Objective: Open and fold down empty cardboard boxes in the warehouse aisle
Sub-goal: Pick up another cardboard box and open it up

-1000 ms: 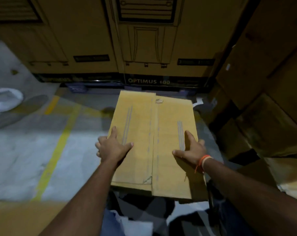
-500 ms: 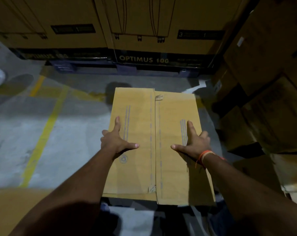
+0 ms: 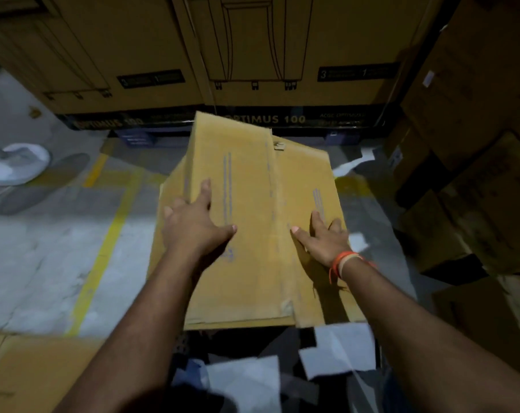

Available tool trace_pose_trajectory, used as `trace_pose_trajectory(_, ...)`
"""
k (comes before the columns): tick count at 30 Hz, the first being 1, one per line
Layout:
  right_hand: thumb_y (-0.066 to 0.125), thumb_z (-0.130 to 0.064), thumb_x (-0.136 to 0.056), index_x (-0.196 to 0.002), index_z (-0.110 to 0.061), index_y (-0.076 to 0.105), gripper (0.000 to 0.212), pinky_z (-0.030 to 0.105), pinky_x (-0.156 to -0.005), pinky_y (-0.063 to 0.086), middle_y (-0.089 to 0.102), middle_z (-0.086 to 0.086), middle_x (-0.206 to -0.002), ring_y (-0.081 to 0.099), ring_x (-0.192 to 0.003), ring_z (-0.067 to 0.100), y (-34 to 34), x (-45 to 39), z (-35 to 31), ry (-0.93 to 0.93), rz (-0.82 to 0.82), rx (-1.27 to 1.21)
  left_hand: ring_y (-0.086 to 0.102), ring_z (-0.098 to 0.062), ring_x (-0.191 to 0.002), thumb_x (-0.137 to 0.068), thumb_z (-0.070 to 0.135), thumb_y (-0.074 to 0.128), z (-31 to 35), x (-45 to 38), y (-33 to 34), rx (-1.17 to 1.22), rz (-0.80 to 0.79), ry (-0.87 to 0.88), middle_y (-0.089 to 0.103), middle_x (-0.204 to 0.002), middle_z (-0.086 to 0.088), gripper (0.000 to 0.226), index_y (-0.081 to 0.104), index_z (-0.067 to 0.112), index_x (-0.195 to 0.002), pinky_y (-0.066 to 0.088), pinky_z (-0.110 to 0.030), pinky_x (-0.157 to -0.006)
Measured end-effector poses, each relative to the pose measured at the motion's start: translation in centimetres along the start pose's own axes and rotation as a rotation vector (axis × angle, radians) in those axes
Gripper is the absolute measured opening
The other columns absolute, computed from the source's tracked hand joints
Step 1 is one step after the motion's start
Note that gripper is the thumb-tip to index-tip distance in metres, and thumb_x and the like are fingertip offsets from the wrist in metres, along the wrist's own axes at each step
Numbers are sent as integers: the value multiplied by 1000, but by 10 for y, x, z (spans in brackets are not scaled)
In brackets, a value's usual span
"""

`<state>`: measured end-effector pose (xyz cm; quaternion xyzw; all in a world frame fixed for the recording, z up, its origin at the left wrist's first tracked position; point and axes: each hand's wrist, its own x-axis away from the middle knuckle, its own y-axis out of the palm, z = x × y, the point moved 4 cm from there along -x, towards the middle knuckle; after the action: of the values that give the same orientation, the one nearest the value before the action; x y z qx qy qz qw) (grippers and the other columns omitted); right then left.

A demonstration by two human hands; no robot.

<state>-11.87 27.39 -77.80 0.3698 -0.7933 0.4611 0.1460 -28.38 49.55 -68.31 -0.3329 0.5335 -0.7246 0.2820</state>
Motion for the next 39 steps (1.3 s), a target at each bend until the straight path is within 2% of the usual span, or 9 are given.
trace_pose_trajectory(6, 21, -82, -87, -161, -25, 14, 94, 51, -121, 21, 19, 16, -165, 24, -148, 40, -24, 12, 4, 20, 140, -120, 31, -23, -148, -75, 75, 63, 76, 10, 27, 605, -181, 290, 31, -162, -3, 111, 2, 42, -161, 26, -45, -122)
trace_pose_trajectory(11, 37, -79, -89, -159, -34, 20, 85, 47, -117, 31, 35, 9, -158, 38, -141, 34, -92, 41, 13, -161, 330, -163, 9, -36, -153, -82, 78, 56, 102, 14, 90, 343, -306, 123, 3, -169, -12, 98, 12, 39, -161, 19, -49, -123)
trace_pose_trajectory(14, 60, -69, -85, -158, -44, 6, 94, 50, -115, 34, 18, 16, -161, 31, -143, 41, -108, 48, 38, -76, 259, 125, 9, -40, -152, -77, 76, 65, 107, 11, 111, 314, -294, -17, -1, -168, -12, 102, 17, 38, -158, 23, -53, -121)
trace_pose_trajectory(17, 69, -66, -80, -154, -52, 7, 98, 65, -115, 25, -10, 18, -164, 3, -150, 46, -112, 39, 63, 88, 203, 377, 4, -37, -152, -73, 75, 71, 111, 11, 121, 336, -256, -44, -6, -166, -11, 106, 16, 41, -157, 20, -60, -120)
trace_pose_trajectory(21, 71, -63, -79, -156, -49, 8, 101, 66, -116, 22, -17, 13, -166, -9, -151, 44, -94, 28, 64, 41, 43, 394, 43, -33, -136, -74, 55, 84, 118, 7, 138, 697, -290, -78, 33, -156, -13, 110, 16, 34, -158, 44, -43, -110)
trace_pose_trajectory(24, 78, -68, -69, -155, -50, 0, 117, 67, -117, 21, -20, 8, -166, -16, -150, 45, -77, 29, 50, -37, -51, 427, 66, -23, -112, -87, 26, 81, 126, 12, 148, 1133, -346, -152, 64, -133, -7, 77, 38, 23, -150, 57, -44, -95)
trace_pose_trajectory(27, 83, -70, -59, -153, -52, -11, 135, 72, -114, 20, -28, 6, -164, -22, -149, 43, -67, 34, 37, -102, -98, 509, 71, -26, -103, -96, 10, 69, 132, 15, 140, 1370, -355, -158, 71, -121, -11, 40, 56, 16, -133, 61, -46, -86)
trace_pose_trajectory(32, 88, -67, -53, -147, -53, -28, 150, 75, -110, 17, -36, 7, -160, -22, -150, 40, -57, 51, 6, -309, -120, 516, 72, -28, -107, -95, 4, 67, 136, 3, 93, 1520, -244, -16, 73, -119, -11, 41, 57, 11, -134, 60, -48, -86)
trace_pose_trajectory(39, 89, -63, -56, -143, -61, -27, 145, 70, -115, 21, -38, 11, -159, -25, -148, 41, -51, 93, -53, -585, 57, 296, 70, -32, -110, -94, 0, 66, 124, 12, 5, 1502, -83, 209, 74, -116, -15, 36, 61, 3, -130, 56, -49, -97)
